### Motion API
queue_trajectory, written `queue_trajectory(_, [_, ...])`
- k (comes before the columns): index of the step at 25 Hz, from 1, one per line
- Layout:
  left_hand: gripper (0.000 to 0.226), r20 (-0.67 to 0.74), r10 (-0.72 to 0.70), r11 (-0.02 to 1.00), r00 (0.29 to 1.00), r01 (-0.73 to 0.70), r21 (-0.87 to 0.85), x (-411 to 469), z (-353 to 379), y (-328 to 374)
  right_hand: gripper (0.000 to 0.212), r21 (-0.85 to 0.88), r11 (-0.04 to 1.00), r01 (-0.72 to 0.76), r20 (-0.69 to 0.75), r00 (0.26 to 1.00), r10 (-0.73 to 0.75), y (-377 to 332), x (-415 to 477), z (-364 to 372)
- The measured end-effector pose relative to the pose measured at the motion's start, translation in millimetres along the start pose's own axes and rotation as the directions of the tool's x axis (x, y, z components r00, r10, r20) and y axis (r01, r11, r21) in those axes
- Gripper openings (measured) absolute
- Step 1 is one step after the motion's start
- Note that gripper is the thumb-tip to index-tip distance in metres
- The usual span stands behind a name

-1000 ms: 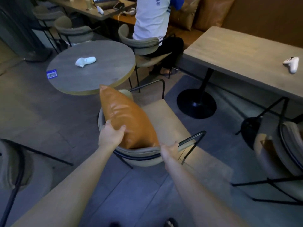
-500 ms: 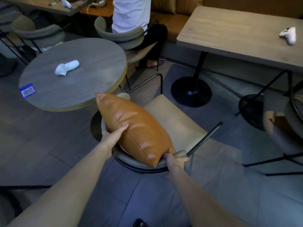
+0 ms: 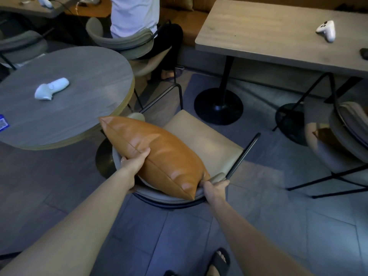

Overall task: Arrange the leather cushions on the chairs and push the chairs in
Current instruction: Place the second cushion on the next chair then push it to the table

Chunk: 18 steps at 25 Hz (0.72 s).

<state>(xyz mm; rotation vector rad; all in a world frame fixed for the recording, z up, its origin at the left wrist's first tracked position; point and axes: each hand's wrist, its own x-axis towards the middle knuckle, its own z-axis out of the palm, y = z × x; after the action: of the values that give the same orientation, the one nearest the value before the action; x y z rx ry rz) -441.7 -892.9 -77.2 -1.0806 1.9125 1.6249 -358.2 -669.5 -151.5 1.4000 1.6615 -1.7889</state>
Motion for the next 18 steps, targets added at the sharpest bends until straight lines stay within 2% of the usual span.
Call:
queue_trajectory(3, [0.129, 0.019, -0.024, 0.998, 1.000, 0.023, 0.055, -3.8, 11.8, 3.4, 0.136, 0.019, 0.999, 0.046, 0.001, 0.999, -0.046, -14.6, 51.0, -17.6])
queue_trajectory(5, [0.144, -0.006, -0.048, 0.993, 0.999, 0.048, 0.104, -7.9, 30.4, 10.0, 0.127, -0.009, 0.998, 0.065, -0.018, 0.998, -0.065, -38.7, 56.9, -35.6])
queue_trajectory(8, [0.160, -0.063, -0.073, 0.997, 0.995, 0.075, 0.028, -8.5, 66.3, 20.2, 0.104, -0.057, 0.994, 0.089, -0.055, 0.994, -0.092, -70.5, 74.6, -64.1])
queue_trajectory(10, [0.143, -0.105, -0.079, 0.996, 0.991, 0.083, 0.036, -12.9, 91.6, 24.7, 0.108, -0.084, 0.989, 0.122, -0.076, 0.989, -0.128, -82.9, 109.4, -80.8])
queue_trajectory(12, [0.127, -0.127, -0.085, 0.994, 0.988, 0.093, 0.059, -10.9, 117.4, 29.5, 0.124, -0.108, 0.982, 0.153, -0.078, 0.984, -0.162, -101.1, 135.1, -98.4])
queue_trajectory(16, [0.119, -0.080, -0.070, 0.993, 0.994, 0.077, 0.086, -7.9, 166.4, 49.3, 0.124, -0.071, 0.984, 0.163, -0.065, 0.984, -0.167, -157.7, 124.0, -125.7])
queue_trajectory(18, [0.119, -0.065, -0.074, 0.991, 0.995, 0.081, 0.110, -7.6, 188.6, 59.1, 0.131, -0.105, 0.979, 0.172, -0.088, 0.980, -0.181, -171.4, 138.1, -139.5])
